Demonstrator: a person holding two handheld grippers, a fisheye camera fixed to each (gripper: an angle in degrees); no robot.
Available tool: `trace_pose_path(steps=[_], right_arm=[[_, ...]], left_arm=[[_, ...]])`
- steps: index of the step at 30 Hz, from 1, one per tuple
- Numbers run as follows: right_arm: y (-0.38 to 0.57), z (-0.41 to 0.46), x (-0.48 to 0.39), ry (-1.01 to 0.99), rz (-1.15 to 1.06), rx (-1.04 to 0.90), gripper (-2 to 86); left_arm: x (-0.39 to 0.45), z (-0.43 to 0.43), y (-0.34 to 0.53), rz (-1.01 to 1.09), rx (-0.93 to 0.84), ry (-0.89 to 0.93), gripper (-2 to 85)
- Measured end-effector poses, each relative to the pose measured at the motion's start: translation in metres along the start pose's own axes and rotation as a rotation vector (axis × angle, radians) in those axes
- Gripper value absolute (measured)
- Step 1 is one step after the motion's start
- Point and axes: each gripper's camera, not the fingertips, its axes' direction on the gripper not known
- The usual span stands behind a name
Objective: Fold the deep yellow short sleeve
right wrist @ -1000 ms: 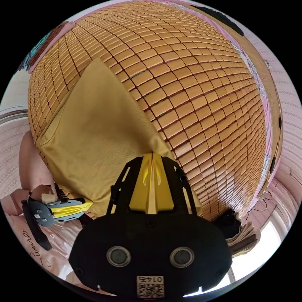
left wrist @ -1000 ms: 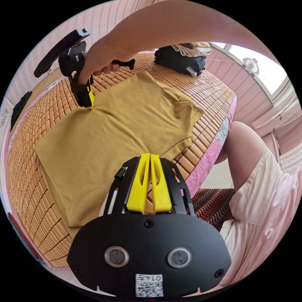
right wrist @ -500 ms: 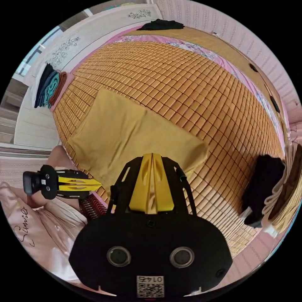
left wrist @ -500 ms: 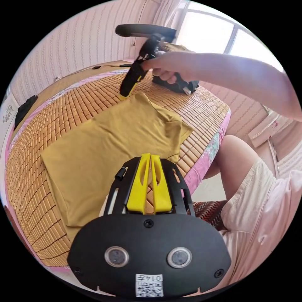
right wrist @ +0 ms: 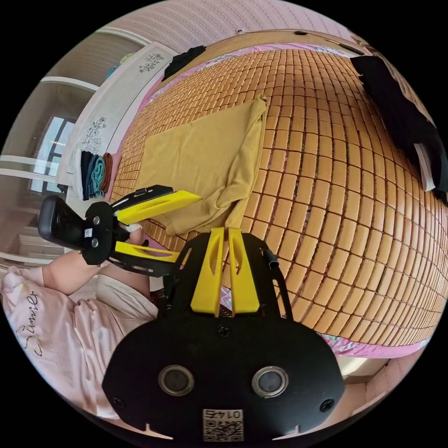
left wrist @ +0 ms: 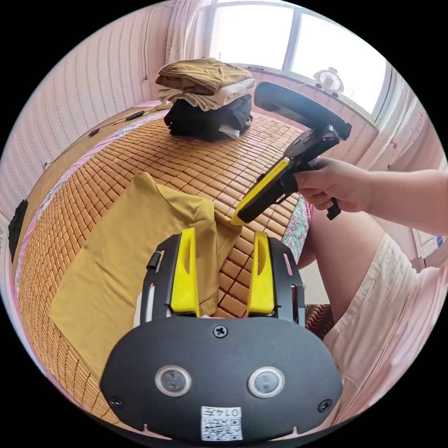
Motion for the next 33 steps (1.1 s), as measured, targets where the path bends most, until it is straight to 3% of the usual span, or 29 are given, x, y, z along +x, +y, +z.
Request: trace_pose_path(steps=[4, 12, 17, 22, 27, 33], right_arm=[[0.032, -0.043, 0.022, -0.129, -0.015, 0.075, 1.0], [0.116, -0.098, 0.044, -0.337, -0.026, 0.128, 2.1], [0.179, -0.112, 0.101, -0.287, 0.309, 0.258, 10.3], [0.180, -0.118, 0.128, -0.368, 0.374, 0.309, 13.5], [0.170, -0.097, 0.142, -0.536, 0.427, 0.277, 13.3], [0.168, -0.107, 0.168, -0.596, 0.537, 0.441, 6.4]], left_arm=[[0.014, 0.022, -0.010, 0.047, -0.108, -0.042, 17.3], [0.060, -0.005, 0.023, 0.086, -0.105, -0.003, 1.2], [0.090, -0.037, 0.057, 0.107, -0.083, -0.007, -0.1], [0.091, -0.065, 0.073, 0.038, -0.047, 0.021, -0.5], [0.083, -0.090, 0.084, -0.018, -0.023, 0.002, -0.6], [0.084, -0.113, 0.094, 0.004, -0.002, 0.019, -0.6]])
